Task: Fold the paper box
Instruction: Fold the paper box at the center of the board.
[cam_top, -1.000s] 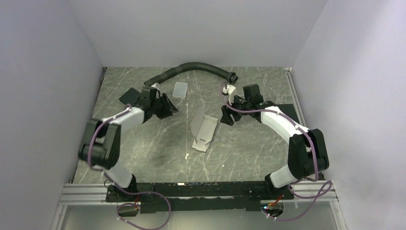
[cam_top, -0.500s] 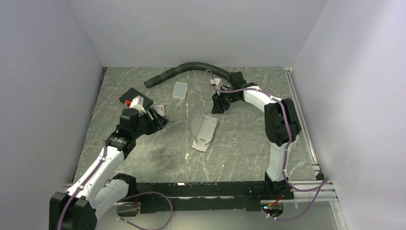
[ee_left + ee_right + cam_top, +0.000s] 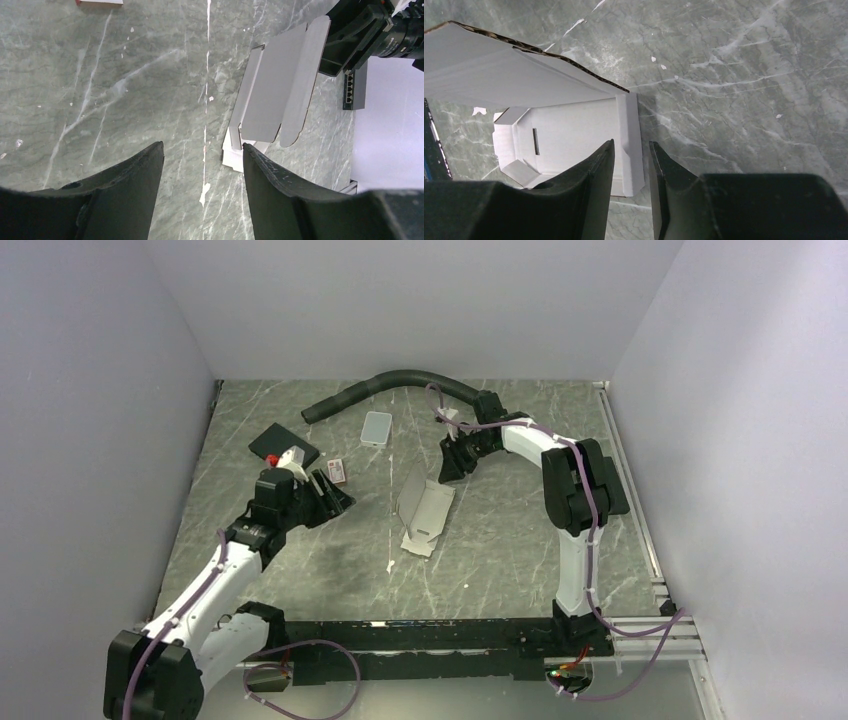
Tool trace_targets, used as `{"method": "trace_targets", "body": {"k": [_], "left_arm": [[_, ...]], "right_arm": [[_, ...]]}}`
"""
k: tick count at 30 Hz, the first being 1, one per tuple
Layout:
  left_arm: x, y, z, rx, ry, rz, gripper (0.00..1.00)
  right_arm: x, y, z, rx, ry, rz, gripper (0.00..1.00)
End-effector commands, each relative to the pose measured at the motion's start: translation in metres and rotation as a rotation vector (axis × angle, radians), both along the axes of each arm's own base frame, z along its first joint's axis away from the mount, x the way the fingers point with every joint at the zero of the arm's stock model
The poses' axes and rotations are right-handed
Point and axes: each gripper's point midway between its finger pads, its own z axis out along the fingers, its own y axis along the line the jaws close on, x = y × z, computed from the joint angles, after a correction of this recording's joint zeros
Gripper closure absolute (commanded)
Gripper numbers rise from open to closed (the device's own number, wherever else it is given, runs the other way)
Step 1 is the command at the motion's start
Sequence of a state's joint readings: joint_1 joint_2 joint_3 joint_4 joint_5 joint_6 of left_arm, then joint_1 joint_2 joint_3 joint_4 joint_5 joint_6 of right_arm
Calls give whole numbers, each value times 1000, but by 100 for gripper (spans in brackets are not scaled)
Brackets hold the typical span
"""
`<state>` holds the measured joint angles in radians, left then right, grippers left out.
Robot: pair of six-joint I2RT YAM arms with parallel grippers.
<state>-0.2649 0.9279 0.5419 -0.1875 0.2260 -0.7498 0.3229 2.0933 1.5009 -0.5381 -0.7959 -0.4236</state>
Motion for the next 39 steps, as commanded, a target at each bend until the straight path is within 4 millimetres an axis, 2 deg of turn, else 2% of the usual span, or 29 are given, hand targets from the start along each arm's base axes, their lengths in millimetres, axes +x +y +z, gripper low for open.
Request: {"method": "trace_targets", "body": {"k": [1,15,20,34,39], "left_arm": [[3,-6,3,-37,-20,-17,36],[3,-9,2,-55,-14,-28,36],[2,-9,3,-53,-16,-27,36],[2,-10,6,-60,-22,-29,36],[1,-9,8,-56,-24,-31,36]], "right_arm": [[4,6,10,25,-3,7,66],[-4,6,-3,4,31,16,67],[-5,6,-7,-8,36,15,76],[-7,5,-17,-92,-12,-8,93],[-14,7,-14,-113,-58,0,92]]}}
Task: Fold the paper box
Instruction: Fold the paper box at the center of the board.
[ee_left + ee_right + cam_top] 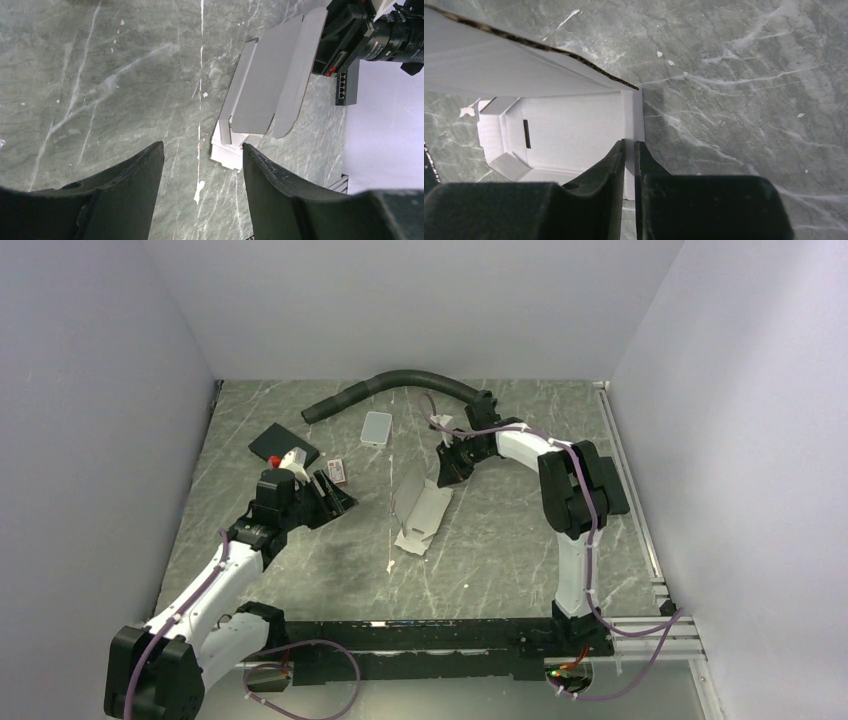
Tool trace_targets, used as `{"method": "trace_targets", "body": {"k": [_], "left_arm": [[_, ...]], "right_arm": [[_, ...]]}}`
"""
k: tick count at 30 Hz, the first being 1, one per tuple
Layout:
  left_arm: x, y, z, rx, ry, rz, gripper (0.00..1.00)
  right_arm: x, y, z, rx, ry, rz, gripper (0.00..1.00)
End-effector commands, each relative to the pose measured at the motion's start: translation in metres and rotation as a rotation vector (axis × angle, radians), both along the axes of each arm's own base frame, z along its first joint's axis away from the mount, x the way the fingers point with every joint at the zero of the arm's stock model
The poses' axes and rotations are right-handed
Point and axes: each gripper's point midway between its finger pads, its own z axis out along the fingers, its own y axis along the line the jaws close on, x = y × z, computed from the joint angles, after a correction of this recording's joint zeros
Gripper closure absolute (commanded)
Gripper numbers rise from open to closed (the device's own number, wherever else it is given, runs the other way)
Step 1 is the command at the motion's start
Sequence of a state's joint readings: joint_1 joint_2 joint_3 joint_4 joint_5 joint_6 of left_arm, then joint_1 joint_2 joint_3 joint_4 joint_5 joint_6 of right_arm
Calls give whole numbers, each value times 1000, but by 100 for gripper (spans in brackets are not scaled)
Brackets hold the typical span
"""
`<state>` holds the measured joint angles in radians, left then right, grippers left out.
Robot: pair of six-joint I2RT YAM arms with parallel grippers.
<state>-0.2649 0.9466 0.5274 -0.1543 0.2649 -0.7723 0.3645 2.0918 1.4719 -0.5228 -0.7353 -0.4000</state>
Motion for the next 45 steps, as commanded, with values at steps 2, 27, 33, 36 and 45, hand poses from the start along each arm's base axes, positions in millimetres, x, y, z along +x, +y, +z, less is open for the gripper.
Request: {"method": "trace_targets", "body": {"k": [2,27,33,36,45], "left_arm": [[3,-2,11,-17,-39,-9,36],[3,-2,15,-15,-49,-10,36],[2,-1,16,-14,-50,-8,36],[1,-2,15,-17,-50,-10,36],[1,-3,13,-24,-43,-14,36]], "right_arm": [[-6,1,3,-65,-104,5,89],[-14,13,1,-288,-414,41,82],[-12,10,-3,-351,-487,19,100],[-12,3,-6,-422,-568,-6,100],[-21,1,-13,-446,-557,-2,85]]}}
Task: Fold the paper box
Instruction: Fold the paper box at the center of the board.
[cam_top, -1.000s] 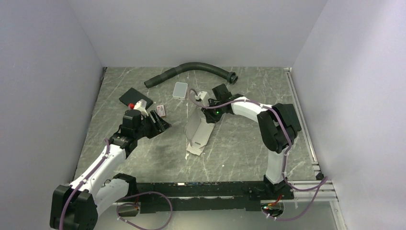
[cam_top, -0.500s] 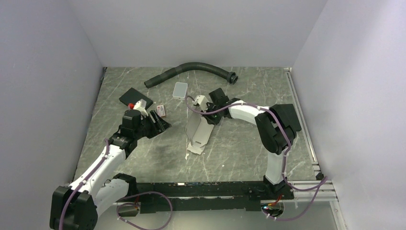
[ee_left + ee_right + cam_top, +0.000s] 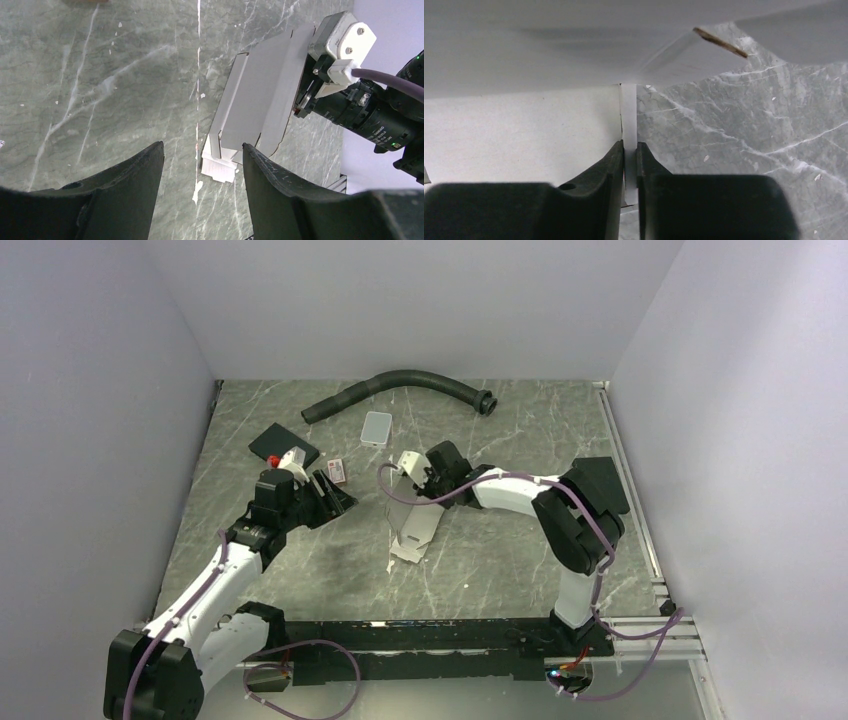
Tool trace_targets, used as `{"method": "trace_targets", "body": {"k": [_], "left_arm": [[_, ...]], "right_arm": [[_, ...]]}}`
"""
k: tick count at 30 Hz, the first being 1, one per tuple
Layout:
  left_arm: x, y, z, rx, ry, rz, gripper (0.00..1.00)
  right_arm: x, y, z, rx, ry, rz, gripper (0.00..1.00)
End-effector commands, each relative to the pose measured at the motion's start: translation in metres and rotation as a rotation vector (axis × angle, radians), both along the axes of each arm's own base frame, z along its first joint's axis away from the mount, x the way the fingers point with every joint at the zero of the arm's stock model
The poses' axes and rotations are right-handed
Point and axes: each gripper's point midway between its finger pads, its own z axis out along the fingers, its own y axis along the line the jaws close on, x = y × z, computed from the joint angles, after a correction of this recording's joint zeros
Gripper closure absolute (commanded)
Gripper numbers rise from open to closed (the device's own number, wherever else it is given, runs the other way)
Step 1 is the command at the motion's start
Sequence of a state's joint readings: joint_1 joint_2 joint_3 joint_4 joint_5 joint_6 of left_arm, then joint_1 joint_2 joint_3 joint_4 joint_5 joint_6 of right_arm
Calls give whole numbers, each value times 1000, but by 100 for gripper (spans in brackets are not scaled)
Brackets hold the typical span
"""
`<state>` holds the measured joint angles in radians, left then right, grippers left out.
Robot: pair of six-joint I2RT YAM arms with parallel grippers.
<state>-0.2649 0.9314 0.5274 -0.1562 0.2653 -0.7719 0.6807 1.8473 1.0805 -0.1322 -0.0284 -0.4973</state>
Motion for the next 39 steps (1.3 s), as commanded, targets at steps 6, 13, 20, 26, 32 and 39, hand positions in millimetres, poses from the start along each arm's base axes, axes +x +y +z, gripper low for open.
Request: {"method": "trace_targets", "body": {"k": [6,13,20,26,32,39], "left_arm": [[0,-1,12,-19,-37,-6,36],[2,-3,14,-25,-40,-9,36],[1,-3,13,-29,-36,-9,36],[0,-3,13,-26,-36,-8,36],[1,-3,12,-28,-35,-12,36],[1,-2,12,-22,-36,-10,36]], "right_arm": [[2,4,26,126,95,-11,63],[1,14,58,241,120,4,50],[7,17,55,252,138,-16,51],[12,12,36,197,151,-40,56],[11,8,23,161,161,-44,62],[14,1,20,118,97,-68,96]]}}
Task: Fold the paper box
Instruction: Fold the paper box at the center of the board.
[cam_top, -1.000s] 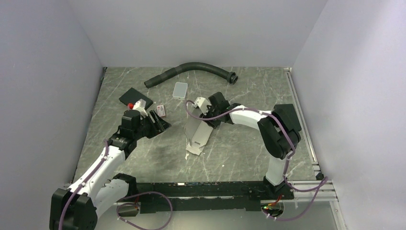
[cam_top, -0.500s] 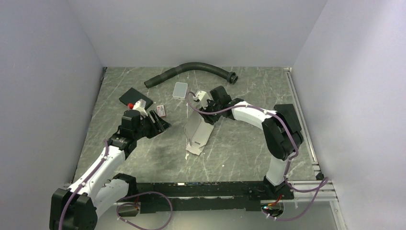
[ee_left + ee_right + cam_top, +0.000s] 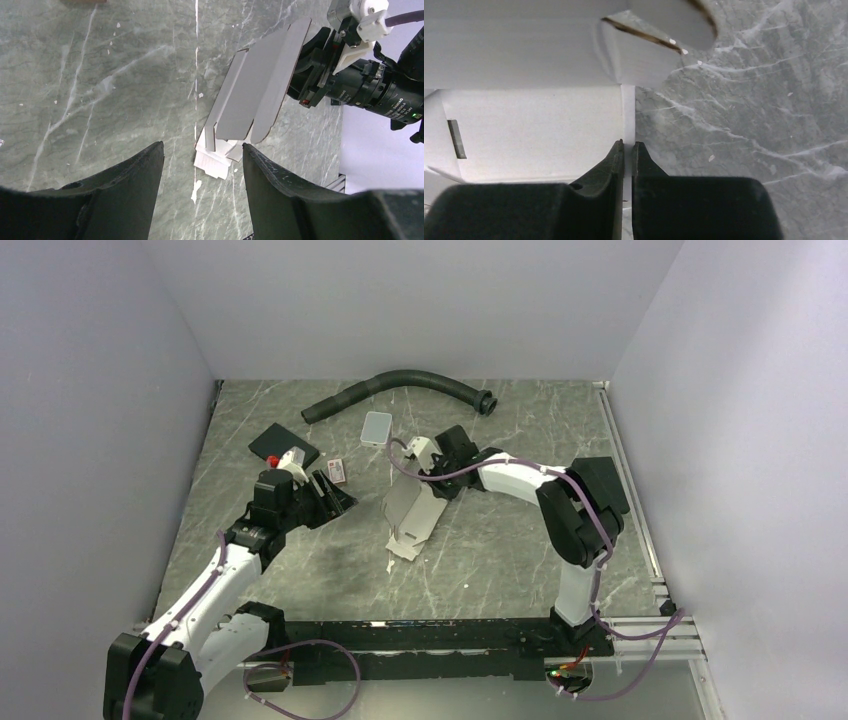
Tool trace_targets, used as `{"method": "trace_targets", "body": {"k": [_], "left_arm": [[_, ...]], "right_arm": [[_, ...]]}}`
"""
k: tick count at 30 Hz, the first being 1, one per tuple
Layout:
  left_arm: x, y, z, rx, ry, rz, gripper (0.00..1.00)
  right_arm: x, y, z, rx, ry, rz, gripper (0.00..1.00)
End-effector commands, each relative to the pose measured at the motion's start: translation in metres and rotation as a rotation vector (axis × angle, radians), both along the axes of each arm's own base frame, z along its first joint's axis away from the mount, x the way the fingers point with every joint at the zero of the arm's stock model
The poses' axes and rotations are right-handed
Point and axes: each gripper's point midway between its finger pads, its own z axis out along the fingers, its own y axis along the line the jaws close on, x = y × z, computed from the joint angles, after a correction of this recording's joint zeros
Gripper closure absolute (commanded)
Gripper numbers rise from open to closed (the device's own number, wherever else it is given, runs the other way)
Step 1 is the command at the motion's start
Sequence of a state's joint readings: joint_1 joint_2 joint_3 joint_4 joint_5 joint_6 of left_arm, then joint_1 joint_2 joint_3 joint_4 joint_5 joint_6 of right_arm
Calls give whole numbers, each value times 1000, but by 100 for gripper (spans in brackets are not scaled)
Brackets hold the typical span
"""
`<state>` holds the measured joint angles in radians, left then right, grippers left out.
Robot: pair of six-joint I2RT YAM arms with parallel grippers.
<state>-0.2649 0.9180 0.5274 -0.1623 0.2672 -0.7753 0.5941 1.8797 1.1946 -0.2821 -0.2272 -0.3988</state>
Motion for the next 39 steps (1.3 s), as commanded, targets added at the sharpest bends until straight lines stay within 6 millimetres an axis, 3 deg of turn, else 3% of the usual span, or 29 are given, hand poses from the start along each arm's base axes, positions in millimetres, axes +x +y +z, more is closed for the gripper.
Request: {"method": "trace_targets", "body": {"k": [1,9,14,20,28,32,34,39], "left_arm": [[2,-2,9,-15,-29,-10,36],[4,-2,7,-12,-25,-7,36],[4,-6,-10,-32,22,-7,36],[11,-23,-32,-141,63,-28,38],[41,-67,-45,-146,75,-130,62],[53,-83,-54,-167,84,-165,84],[57,-92,-60,-188,96,-193,93],[60,-105,-74,-183,125,-212,95]], "right_arm": [[19,-2,14,-27,-139,-49,100],[47,-35,25,-139,-381,-228,100],[41,-37,13,-119,-295,-265,100],[36,-39,23,-9,-179,-314,98],[25,-34,35,113,-68,-311,81],[23,-34,38,146,-44,-304,77],[22,-34,38,150,-30,-299,71],[28,-46,58,172,-64,-288,58]]}}
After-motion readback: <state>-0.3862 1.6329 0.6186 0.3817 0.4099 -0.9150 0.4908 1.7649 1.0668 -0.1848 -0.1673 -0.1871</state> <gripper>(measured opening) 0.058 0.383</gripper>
